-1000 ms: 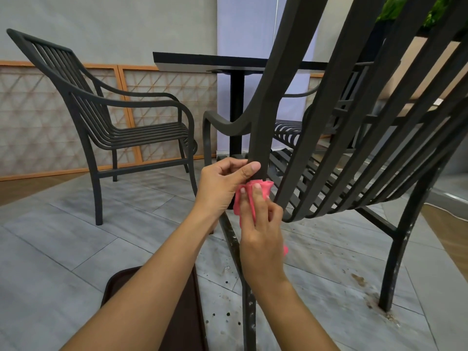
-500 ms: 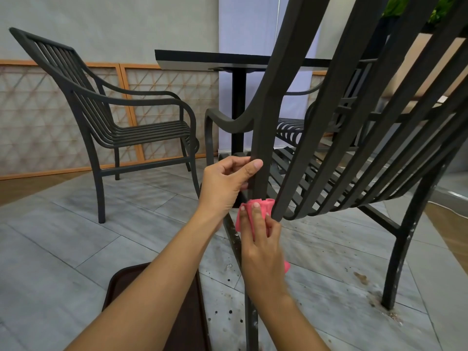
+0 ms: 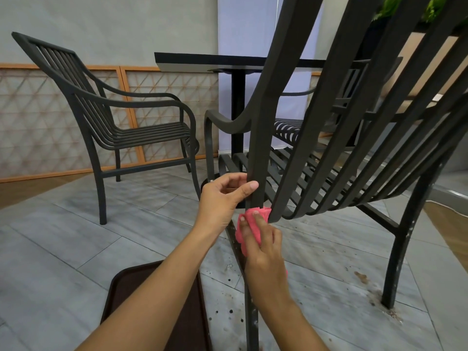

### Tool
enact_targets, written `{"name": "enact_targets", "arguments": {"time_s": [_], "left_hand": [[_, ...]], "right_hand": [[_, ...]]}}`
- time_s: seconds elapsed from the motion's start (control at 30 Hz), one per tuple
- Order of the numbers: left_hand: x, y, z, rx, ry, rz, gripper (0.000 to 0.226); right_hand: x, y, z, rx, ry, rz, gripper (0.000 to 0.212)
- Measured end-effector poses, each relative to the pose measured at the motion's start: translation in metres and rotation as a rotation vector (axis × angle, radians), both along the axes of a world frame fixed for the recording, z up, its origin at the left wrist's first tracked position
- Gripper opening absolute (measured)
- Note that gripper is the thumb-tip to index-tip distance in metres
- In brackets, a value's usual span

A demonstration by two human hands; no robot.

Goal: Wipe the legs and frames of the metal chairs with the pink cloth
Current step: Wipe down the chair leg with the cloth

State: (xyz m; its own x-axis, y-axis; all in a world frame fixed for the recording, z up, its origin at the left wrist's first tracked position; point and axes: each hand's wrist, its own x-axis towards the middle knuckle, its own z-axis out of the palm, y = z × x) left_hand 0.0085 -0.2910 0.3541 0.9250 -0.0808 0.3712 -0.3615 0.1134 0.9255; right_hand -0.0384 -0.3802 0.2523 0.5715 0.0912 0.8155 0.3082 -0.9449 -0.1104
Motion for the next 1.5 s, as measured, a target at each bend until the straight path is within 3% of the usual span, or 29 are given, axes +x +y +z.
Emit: {"name": "enact_targets", "arguments": {"time_s": [0.13,0.3,0.57,1.2,1.5], "left_hand": [[0.0,-0.001,-0.007,-0.022,0.022,-0.013,0.016],[0.004,-0.002,-0.021,-0.007,0.06,0.03,0.021],[0.003,-0.002,-0.025,0.031,0.049,0.01,0.021],[0.005,-0.003,-0.026,0.088,0.061,0.053,0.025],[0.003,-0.004,-0.029,0.061,0.065,0.047,0.015]], "right_hand": [[-0.012,-0.01,0.005,0.136,-0.056,0.072,0.034],[-0.012,-0.018,0.029,0.526,-0.125,0.144,0.055],[0.008,-0.018,0.03,0.686,-0.001,0.298,0.052],[0.006,-0.017,-0.022,0.7,0.018,0.225,0.043],[-0.003,-0.019,-0.04,0.634,0.063,0.207,0.042]]}}
